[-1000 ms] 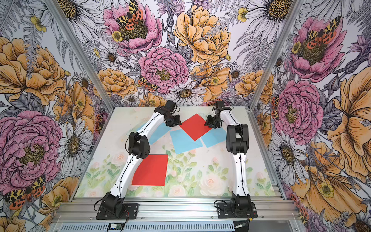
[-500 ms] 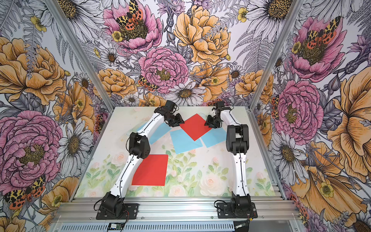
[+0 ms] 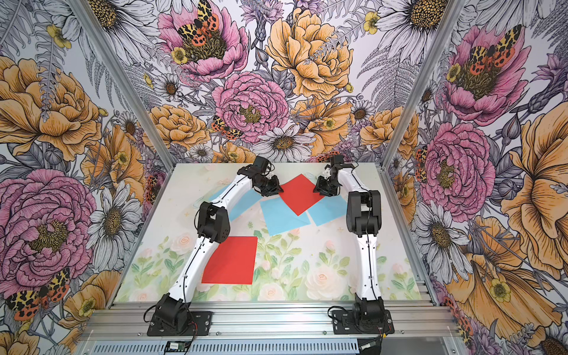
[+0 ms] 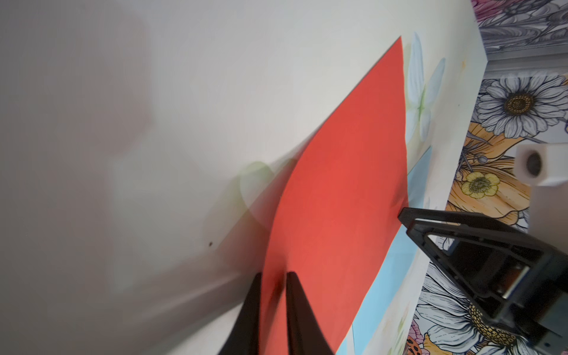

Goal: Sort the scattered colored papers by color
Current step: Pick up the colored paper from the center of the board.

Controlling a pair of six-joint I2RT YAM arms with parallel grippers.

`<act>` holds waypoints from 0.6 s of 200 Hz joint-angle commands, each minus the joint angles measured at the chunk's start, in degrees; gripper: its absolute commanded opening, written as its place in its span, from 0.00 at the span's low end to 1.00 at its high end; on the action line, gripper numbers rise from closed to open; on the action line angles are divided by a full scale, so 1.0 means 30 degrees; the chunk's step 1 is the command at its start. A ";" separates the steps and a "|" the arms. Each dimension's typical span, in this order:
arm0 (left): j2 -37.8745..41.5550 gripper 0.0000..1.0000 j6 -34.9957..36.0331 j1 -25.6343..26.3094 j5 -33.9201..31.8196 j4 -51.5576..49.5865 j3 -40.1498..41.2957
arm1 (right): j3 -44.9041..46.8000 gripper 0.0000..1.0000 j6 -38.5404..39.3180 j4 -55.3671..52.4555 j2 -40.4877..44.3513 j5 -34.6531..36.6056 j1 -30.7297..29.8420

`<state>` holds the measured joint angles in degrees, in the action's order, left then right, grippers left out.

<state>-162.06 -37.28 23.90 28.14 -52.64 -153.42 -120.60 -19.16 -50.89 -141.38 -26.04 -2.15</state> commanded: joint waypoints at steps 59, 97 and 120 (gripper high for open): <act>0.0055 0.00 0.1825 0.0145 -0.1660 -0.1577 -0.1562 | 0.0623 0.43 0.0093 -0.0994 0.1367 0.0127 0.0000; 0.1299 0.00 0.3232 -0.0016 -0.1927 -0.1525 -0.2250 | 0.1487 0.45 -0.0203 -0.0994 0.3981 -0.0028 -0.0320; 0.2273 0.00 0.3955 -0.0109 -0.1525 -0.1448 -0.2484 | 0.2632 0.49 -0.0380 -0.0994 0.6187 0.0011 -0.0631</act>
<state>-160.44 -29.80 24.10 24.43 -56.55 -158.95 -114.80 -19.77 -53.84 -132.44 -26.11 -2.76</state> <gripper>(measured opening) 0.050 0.473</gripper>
